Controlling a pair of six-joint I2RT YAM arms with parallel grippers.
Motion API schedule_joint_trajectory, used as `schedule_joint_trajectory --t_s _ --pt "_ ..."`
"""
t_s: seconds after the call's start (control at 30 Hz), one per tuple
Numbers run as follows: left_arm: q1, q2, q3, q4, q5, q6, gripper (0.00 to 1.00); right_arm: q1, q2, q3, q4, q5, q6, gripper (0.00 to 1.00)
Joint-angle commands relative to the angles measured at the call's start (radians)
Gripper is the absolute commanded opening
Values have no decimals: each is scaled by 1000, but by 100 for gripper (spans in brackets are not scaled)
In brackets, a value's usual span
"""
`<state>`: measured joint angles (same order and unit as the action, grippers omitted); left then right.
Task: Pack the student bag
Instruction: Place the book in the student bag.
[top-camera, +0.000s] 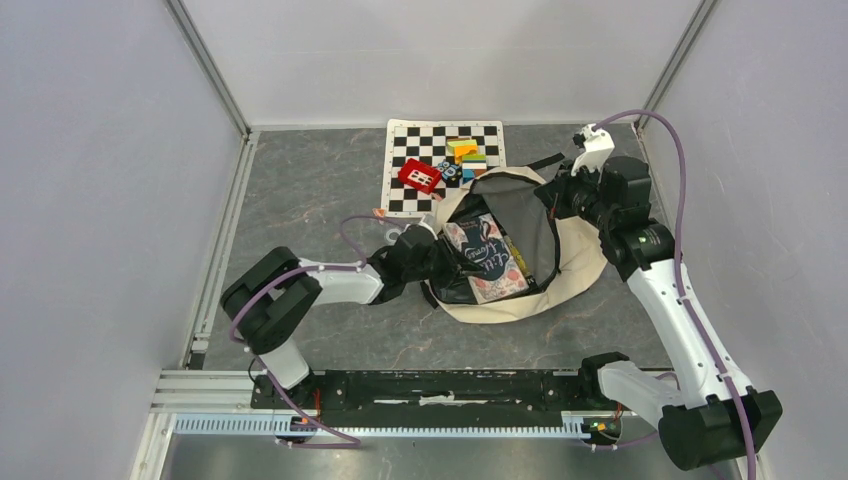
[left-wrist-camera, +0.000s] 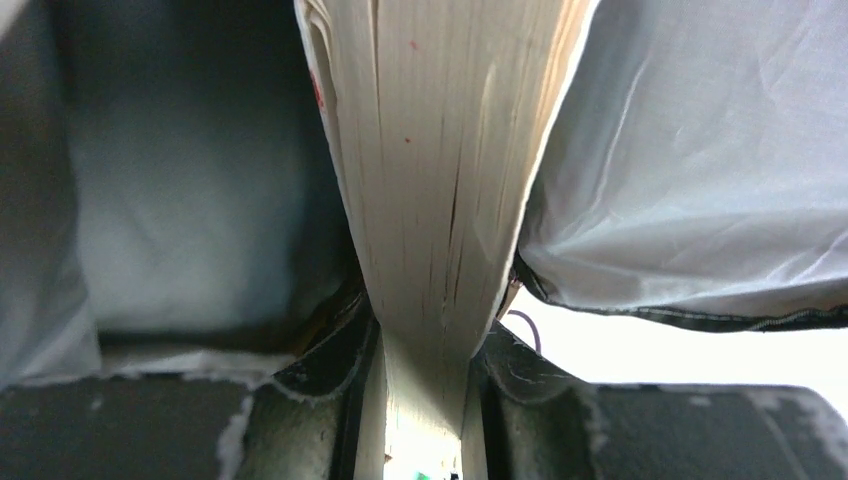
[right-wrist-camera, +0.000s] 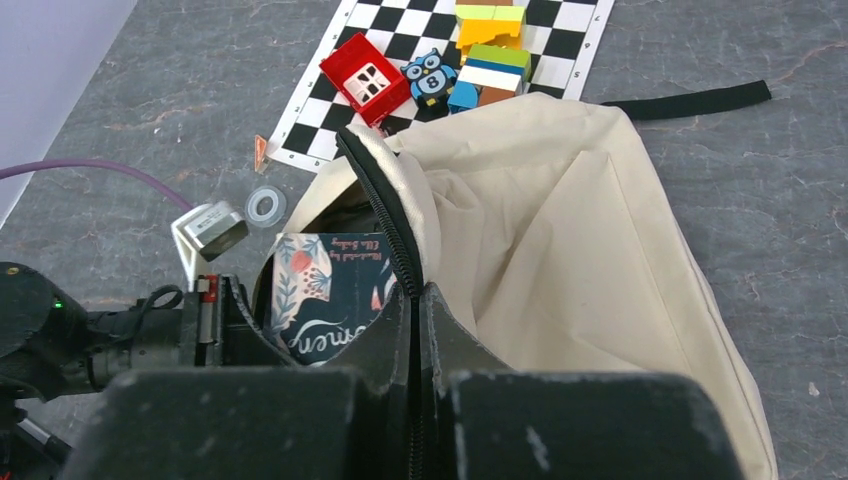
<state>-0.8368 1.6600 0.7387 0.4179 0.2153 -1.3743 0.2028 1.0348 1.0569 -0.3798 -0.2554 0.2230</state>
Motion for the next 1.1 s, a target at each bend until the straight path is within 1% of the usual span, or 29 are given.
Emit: schedule_joint_trajectory --t_s 0.0,0.13,0.3,0.4,0.43,0.47,0.53,0.6,0.67,0.73,0.8,0.87,0.93,1.07 --pt "-16 82 103 174 -56 -39 2 4 -42 -20 110 -19 26 0" --pt "-44 166 207 190 -104 -11 2 24 -52 -75 126 -33 54 0" --pt "-72 259 289 223 -180 32 2 61 -66 -121 137 -15 71 0" --pt "-88 285 330 193 -192 79 2 86 -68 -142 139 3 72 0" --pt "-91 283 333 175 -192 98 4 90 -69 -146 139 8 73 0" --pt "-93 277 326 155 -196 116 9 94 -68 -151 139 11 72 0" --pt "-92 240 286 125 -212 145 25 100 -71 -158 138 20 72 0" --pt "-92 172 231 98 -260 179 48 105 -72 -162 139 31 70 0" --pt "-93 109 186 54 -266 235 68 110 -72 -168 141 40 66 0" --pt "-94 45 146 0 -261 279 77 124 -67 -177 145 52 58 0" --pt "-94 -38 89 -36 -259 319 83 141 -58 -187 148 63 51 0" --pt "-95 -130 31 -99 -284 349 91 169 -51 -194 152 81 45 0" --pt "-94 -230 -22 -202 -335 357 98 212 -42 -206 162 120 38 0" --pt "-84 -383 -87 -385 -390 347 100 320 1 -237 179 200 40 0"
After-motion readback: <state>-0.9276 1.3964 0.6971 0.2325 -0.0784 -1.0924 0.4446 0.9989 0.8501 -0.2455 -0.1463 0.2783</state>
